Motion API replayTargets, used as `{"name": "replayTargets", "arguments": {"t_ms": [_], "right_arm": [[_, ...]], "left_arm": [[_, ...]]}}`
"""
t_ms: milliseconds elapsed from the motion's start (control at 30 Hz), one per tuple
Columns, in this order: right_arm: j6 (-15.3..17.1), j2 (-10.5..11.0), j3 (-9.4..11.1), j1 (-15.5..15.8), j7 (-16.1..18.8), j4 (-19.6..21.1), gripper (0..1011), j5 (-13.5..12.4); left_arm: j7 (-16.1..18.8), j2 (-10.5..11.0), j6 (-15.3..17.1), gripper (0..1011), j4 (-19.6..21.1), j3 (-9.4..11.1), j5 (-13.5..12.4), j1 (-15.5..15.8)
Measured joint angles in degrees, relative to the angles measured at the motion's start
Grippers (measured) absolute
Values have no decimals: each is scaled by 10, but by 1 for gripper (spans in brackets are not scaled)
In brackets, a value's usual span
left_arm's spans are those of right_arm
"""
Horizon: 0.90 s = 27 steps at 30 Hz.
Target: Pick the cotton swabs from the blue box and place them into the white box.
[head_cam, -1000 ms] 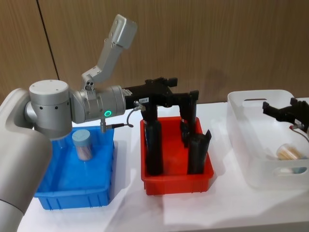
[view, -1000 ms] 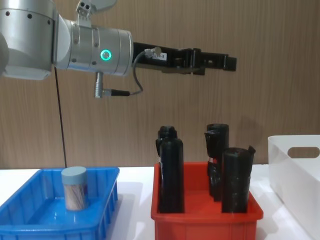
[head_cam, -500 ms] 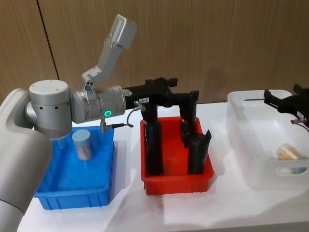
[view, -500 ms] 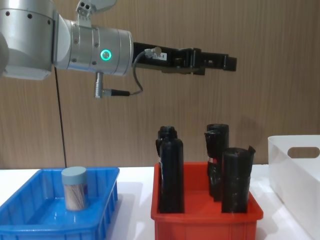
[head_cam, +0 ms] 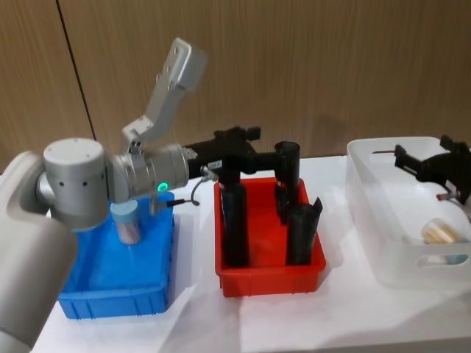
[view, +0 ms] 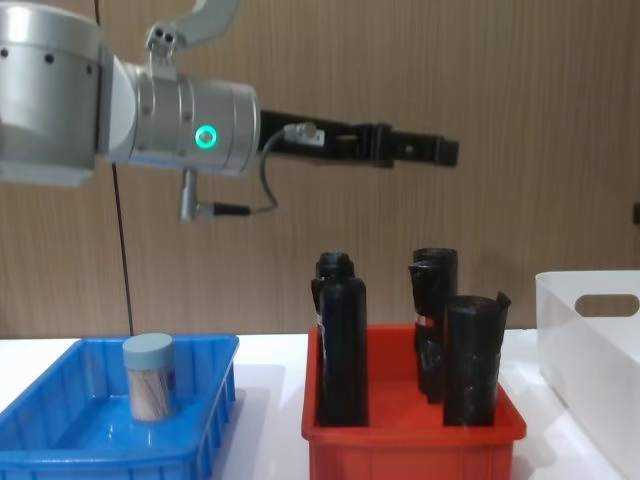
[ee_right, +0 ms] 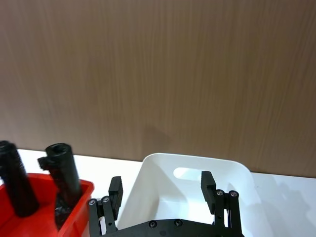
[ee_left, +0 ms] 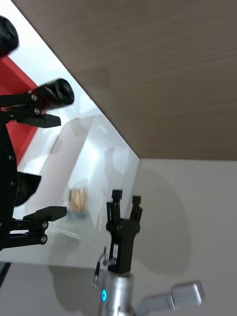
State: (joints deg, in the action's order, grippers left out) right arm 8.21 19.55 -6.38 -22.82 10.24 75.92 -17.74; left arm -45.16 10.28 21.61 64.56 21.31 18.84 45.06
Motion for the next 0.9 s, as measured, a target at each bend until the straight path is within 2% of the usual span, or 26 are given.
{"name": "replayTargets", "arguments": {"t_ms": [900], "right_arm": [[-40, -1, -42, 148, -41, 159, 1002, 8]], "left_arm": [[207, 54, -97, 1004, 134, 22, -34, -146]]}}
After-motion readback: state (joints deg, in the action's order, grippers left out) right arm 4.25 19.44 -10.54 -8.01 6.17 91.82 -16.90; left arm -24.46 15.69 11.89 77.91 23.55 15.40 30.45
